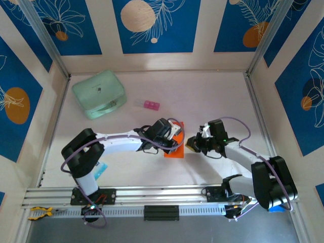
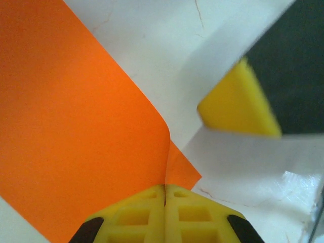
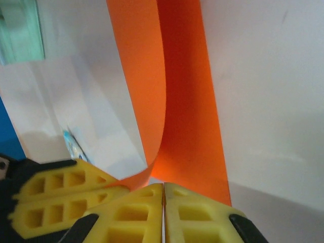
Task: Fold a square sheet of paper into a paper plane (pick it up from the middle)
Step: Fold the triangle a second time at the center of the table.
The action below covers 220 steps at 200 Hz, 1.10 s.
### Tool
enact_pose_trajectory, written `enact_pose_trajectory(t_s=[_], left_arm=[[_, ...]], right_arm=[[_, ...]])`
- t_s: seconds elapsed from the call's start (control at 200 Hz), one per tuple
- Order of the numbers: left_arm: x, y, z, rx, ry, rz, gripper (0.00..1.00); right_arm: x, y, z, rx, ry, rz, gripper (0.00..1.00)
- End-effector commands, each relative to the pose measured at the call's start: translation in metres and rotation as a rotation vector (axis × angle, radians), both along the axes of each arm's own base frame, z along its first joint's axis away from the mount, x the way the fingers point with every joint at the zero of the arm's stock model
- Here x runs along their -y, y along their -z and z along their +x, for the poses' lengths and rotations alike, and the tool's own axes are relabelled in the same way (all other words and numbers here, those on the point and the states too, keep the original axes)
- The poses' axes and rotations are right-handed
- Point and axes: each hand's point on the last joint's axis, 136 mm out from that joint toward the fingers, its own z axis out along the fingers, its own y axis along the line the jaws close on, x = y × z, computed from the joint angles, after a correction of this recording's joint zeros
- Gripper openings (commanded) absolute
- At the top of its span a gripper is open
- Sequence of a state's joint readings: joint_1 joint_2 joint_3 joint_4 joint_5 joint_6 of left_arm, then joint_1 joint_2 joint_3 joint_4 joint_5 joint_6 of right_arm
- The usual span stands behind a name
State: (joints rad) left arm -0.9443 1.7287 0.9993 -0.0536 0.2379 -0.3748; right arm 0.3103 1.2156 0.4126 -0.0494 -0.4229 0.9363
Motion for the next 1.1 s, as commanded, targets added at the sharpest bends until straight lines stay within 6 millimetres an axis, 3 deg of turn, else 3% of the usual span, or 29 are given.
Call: enact_pose_trajectory(t_s=[0.0, 0.21, 0.56, 0.775, 0.935, 1.095], left_arm=[[0.003, -0.007, -0.002, -0.042, 0.008, -0.046, 0.00], [-0.002, 0.000, -0.003, -0.049, 0.012, -0.012, 0.05], [-0.005, 0.005, -0.006, -0.068, 0.046, 0.013, 0.14], [-0.005, 0.007, -0.007, -0.081, 0.057, 0.018, 0.13], [-0.004, 0.005, -0.005, -0.080, 0.049, 0.006, 0.03], [-0.003, 0.001, -0.002, -0.096, 0.027, -0.021, 0.00]], right_arm=[[-0.020, 0.000, -0.010, -0.016, -0.055, 0.034, 0.07], [-0.032, -0.002, 0.000, -0.003, -0.073, 0.049, 0.06], [-0.032, 0.002, 0.004, -0.010, -0.071, 0.051, 0.06], [-0.032, 0.004, 0.004, -0.017, -0.067, 0.048, 0.06], [-0.030, 0.007, 0.003, -0.024, -0.061, 0.037, 0.06], [-0.022, 0.013, -0.002, -0.038, -0.036, -0.033, 0.06]])
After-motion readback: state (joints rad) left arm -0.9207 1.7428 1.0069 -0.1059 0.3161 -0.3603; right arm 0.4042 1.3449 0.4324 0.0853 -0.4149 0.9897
